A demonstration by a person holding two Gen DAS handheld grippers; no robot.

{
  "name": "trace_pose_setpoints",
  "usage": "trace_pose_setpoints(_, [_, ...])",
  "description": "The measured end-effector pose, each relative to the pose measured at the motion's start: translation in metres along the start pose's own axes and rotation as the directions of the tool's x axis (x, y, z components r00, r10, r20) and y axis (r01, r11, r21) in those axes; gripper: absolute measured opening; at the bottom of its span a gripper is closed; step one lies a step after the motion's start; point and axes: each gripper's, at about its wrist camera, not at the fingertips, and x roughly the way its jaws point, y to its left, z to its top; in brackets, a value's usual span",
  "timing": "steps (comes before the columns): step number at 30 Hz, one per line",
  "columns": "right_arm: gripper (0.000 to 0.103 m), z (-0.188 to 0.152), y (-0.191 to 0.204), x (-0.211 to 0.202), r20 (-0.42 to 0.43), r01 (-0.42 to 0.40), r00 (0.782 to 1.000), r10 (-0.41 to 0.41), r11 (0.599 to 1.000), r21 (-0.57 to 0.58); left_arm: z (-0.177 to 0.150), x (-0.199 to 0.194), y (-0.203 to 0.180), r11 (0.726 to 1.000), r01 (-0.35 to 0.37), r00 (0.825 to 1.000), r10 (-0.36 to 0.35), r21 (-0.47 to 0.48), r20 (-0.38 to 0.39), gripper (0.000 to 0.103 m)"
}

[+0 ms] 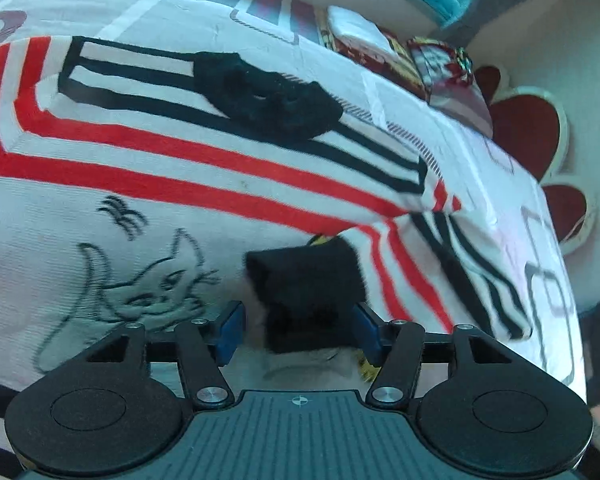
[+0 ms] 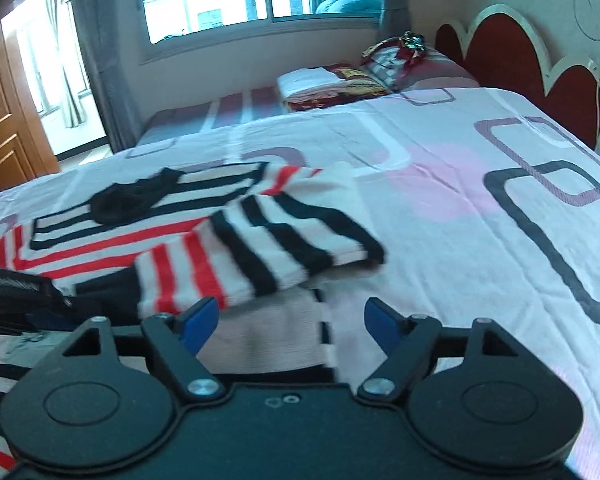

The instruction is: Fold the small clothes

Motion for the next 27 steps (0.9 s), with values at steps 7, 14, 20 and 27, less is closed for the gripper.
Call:
trace_pose_setpoints(7, [0.079, 0.000, -0.025, 0.023, -0.042, 0.006, 0.999, -0.004, 1.000, 0.028, -0.002, 0.007, -0.005, 0.999, -0.014, 0.999, 0.015, -0.030, 0.050, 0.022])
trace_pose_setpoints(14, [0.076, 0.004, -0.036, 0.037, -0.049, 0.010, 0.999, -0.007, 0.999, 0.044, 0.012, -0.026, -0.005, 0.996, 0.028, 0.983, -0.012, -0.088, 0.181, 0.009])
trace_pose_setpoints(20, [0.067, 0.018, -0.028, 0.047, -0.033, -0.023, 0.999, 0.024, 0.999, 0.031, 0.045, -0.077, 0.039, 0.988, -0.040, 0.936, 0.089, -0.148, 0.339, 0.009])
trace_pose_setpoints(27, [0.022, 0.022, -0.001, 0.073, -0.048, -0.024, 0.999, 0.023, 0.999, -0.030, 0.024, -0.047, 0.088, 0.965, -0.166, 0.945, 0.214, -0.201, 0.248, 0.009])
